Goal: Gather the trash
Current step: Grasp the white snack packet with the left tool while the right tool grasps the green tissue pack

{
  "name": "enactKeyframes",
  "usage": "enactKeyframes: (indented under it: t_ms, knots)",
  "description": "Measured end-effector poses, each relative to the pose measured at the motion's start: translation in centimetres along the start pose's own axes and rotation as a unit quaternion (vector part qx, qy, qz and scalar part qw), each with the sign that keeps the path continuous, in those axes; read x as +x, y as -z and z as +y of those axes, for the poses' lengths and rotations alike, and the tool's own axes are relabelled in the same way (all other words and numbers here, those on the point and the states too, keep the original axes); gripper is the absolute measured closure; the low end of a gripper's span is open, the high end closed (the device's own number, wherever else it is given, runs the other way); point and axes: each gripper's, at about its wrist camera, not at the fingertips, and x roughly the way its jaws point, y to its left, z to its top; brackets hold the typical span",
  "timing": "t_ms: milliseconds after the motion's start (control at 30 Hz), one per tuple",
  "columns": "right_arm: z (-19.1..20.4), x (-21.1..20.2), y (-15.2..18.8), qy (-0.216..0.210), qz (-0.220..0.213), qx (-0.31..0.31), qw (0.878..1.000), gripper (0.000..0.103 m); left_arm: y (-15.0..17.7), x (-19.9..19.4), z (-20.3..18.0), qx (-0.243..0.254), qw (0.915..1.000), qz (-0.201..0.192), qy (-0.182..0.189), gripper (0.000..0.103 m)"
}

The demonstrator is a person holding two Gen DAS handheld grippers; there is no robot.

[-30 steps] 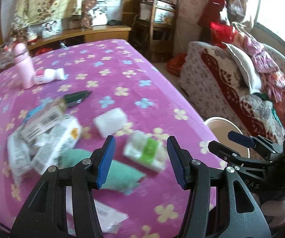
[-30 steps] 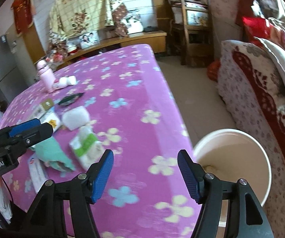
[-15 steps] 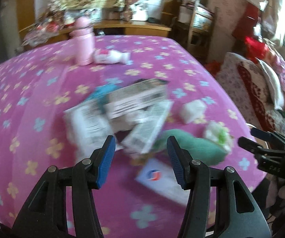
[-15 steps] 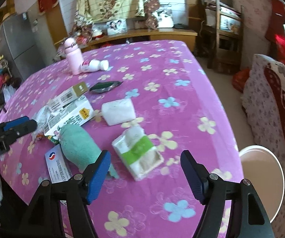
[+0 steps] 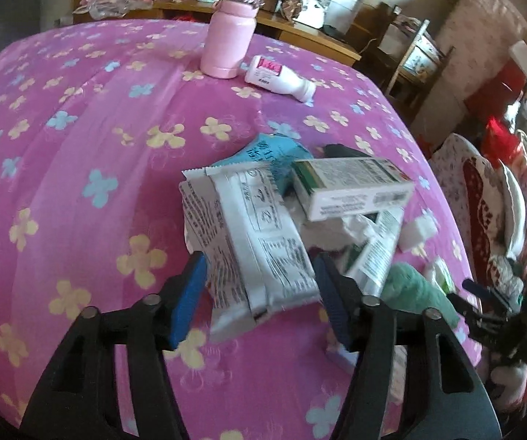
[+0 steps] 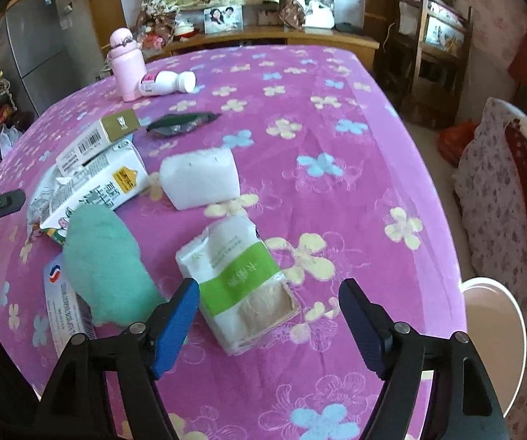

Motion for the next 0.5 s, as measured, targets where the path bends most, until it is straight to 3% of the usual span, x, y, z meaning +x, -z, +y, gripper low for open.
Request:
enactKeyframes:
  t_ms: [267,500]
  knots:
    - [0.7,1.7,-0.4,-0.022,0.009,-0.025,0.999,0.026,-1.5,3.9,1.1,-0.031,0.9991,0.027,-0.009,0.041]
    - [0.9,3.0,-1.4,-0.037,0.012,-0.023,0.999,0.025,-1.6,4.6,1.1,-0.028,0.9993,0.024,-0.005,0.038]
